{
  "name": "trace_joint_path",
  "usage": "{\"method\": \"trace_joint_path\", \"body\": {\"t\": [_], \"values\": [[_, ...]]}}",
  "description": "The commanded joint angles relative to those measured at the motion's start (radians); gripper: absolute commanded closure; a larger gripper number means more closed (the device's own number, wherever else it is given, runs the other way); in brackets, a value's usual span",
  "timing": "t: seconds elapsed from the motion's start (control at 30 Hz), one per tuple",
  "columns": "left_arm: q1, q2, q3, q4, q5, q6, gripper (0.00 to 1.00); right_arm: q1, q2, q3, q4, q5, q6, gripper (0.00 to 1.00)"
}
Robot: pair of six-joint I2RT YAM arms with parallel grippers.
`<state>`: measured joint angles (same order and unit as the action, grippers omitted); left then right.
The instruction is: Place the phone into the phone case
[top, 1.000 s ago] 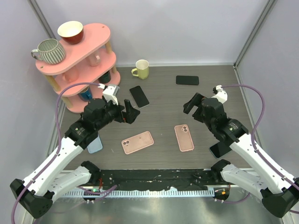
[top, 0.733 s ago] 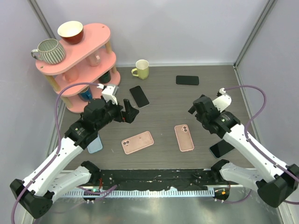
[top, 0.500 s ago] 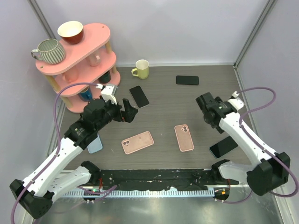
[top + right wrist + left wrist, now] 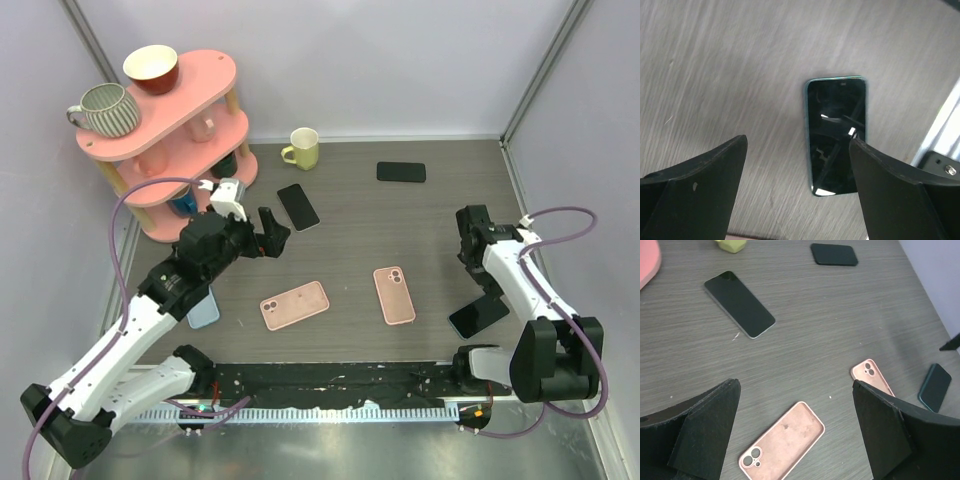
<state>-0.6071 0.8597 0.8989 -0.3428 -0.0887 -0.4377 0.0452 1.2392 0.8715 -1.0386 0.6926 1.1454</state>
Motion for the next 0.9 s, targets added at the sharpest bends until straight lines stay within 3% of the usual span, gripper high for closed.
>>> {"method": "trace_joint_path", "body": {"t": [0.0,0.2,0.33,0.43,0.5,0.63,0.87], "values": [[-0.003,0.030,0.006,-0.047,-0.154,-0.099,0.00,-0.002,-0.018,-0.037,0.274,-0.232,-0.349,0.15],[-0.002,0.016,-0.015,-0.139,-0.286,-0.202,0.00,-0.002,-0.038,-0.114,0.485,-0.502,-0.594,0.20],[-0.002,-0.007,-0.060,-0.130,-0.301,-0.234,0.00,-0.002,-0.041,-0.085,0.595,-0.467,-0.614,0.20],[-0.002,-0.010,-0.042,-0.139,-0.281,-0.190,0.00,-0.004,0.034,-0.031,0.785,-0.412,-0.644,0.19],[-0.002,-0.011,-0.022,-0.160,-0.289,-0.161,0.00,-0.005,0.150,0.071,0.831,-0.348,-0.619,0.17],[-0.002,-0.036,-0.031,-0.193,-0.304,-0.139,0.00,-0.030,0.353,0.292,0.835,-0.514,-0.607,0.17],[-0.003,-0.125,-0.080,-0.174,-0.292,-0.133,0.00,-0.031,0.606,0.588,0.814,-0.591,-0.664,0.18]]}}
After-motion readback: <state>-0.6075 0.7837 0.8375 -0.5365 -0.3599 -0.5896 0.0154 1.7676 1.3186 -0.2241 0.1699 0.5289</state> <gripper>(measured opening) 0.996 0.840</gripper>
